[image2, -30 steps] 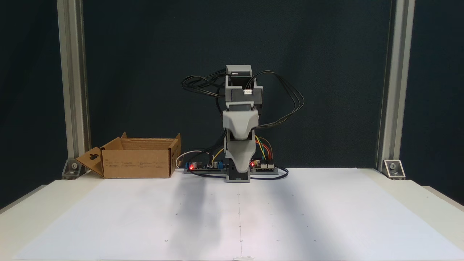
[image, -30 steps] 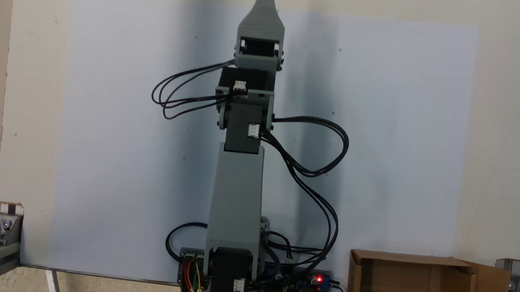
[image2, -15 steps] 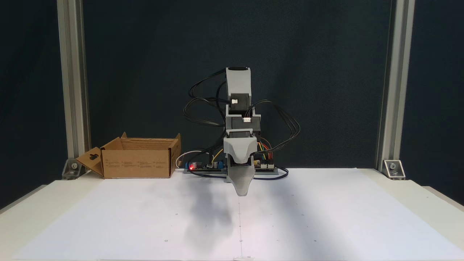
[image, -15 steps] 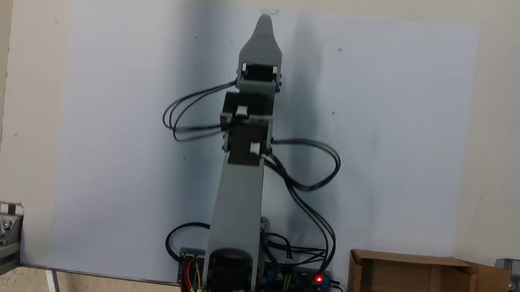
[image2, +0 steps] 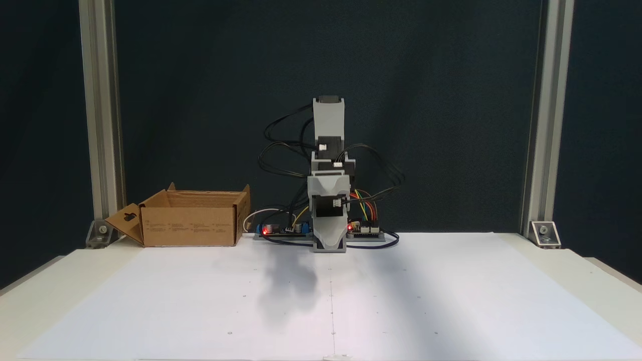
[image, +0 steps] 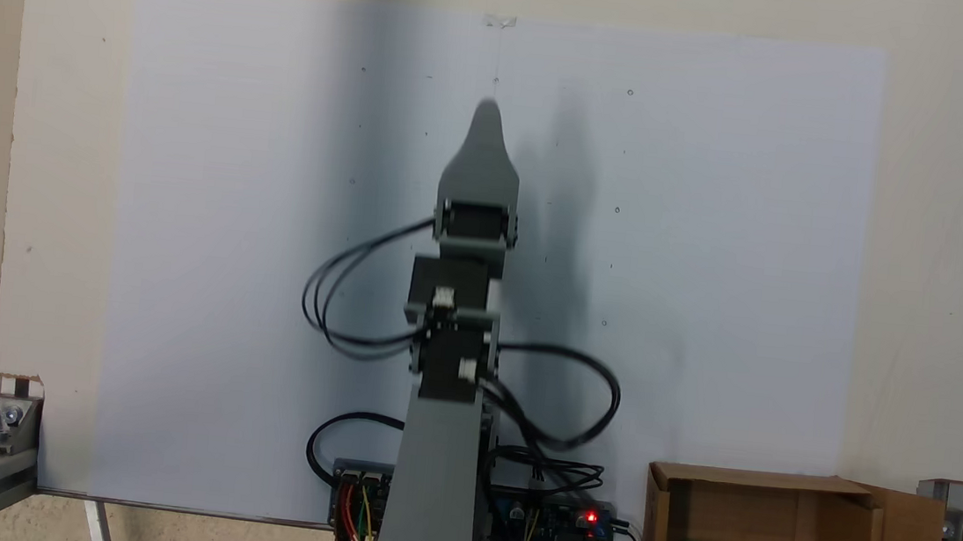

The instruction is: Grasp a green dice and put it in the bin.

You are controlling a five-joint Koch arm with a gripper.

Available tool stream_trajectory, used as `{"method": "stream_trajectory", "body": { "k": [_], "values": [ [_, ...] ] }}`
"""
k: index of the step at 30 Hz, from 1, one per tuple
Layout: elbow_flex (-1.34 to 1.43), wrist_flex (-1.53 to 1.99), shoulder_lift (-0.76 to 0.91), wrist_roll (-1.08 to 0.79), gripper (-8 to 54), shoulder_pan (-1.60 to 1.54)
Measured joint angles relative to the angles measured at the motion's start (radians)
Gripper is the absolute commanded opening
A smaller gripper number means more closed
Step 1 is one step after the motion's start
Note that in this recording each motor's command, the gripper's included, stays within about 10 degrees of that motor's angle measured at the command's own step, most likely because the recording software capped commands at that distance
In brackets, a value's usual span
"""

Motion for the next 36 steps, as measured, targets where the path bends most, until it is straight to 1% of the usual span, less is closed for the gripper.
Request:
{"method": "stream_trajectory", "body": {
  "k": [8,13,23,32,36],
  "values": [
    [0.083,-0.002,0.163,0.000,45.9,0.003],
    [0.169,-0.002,0.215,0.000,46.0,0.003],
    [0.440,-0.035,0.236,0.000,46.0,-0.008],
    [0.531,-0.242,0.236,-0.006,46.0,-0.009],
    [0.531,-0.422,0.236,-0.006,46.0,-0.009]
  ]
}}
